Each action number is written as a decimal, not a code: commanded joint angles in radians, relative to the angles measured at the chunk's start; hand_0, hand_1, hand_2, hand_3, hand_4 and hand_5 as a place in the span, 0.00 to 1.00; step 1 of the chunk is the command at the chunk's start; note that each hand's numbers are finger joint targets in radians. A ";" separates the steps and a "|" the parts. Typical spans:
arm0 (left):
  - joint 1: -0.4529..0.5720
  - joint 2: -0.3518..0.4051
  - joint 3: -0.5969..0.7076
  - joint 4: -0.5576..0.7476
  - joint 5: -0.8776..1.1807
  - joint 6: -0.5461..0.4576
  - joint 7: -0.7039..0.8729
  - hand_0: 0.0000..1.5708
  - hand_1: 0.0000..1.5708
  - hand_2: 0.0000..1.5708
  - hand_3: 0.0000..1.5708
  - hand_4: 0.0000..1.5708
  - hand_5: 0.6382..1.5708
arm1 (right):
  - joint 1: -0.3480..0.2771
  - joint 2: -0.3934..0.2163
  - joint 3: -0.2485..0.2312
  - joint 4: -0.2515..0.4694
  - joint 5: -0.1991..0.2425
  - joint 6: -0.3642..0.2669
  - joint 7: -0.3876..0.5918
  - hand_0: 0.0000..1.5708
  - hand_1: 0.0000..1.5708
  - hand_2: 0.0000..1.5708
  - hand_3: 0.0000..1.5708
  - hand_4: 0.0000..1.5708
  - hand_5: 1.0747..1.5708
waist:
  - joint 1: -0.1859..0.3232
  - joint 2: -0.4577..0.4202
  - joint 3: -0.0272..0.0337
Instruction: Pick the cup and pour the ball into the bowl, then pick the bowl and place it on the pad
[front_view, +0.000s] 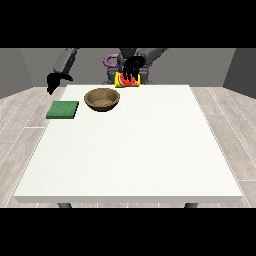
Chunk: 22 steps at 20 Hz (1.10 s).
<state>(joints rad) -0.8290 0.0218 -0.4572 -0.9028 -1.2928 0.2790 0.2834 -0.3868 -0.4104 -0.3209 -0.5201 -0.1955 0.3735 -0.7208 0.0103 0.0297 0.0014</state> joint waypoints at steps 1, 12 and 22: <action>-0.001 0.011 -0.052 -0.004 -0.099 -0.049 0.012 0.18 0.18 1.00 0.98 0.44 0.95 | 0.020 0.000 0.007 0.009 0.008 0.004 -0.007 0.00 0.00 0.17 0.21 0.25 0.93 | 0.001 -0.027 -0.0007; -0.002 0.011 -0.102 -0.126 -0.179 -0.232 -0.009 0.00 0.00 1.00 1.00 0.39 0.96 | 0.032 -0.004 0.017 0.018 0.006 0.024 -0.037 0.00 0.00 0.12 0.19 0.27 0.92 | 0.001 -0.027 -0.0012; -0.087 0.004 -0.141 -0.148 -0.305 -0.393 -0.097 0.94 0.94 1.00 1.00 0.72 0.97 | 0.041 -0.011 0.023 0.021 0.008 0.034 -0.073 0.00 0.00 0.17 0.25 0.27 0.91 | 0.001 -0.004 -0.0007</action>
<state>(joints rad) -0.9016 0.0151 -0.6285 -1.0166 -1.5726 -0.0686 0.2342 -0.3674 -0.4175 -0.2985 -0.5090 -0.1916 0.3765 -0.7410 -0.0013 0.0244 0.0006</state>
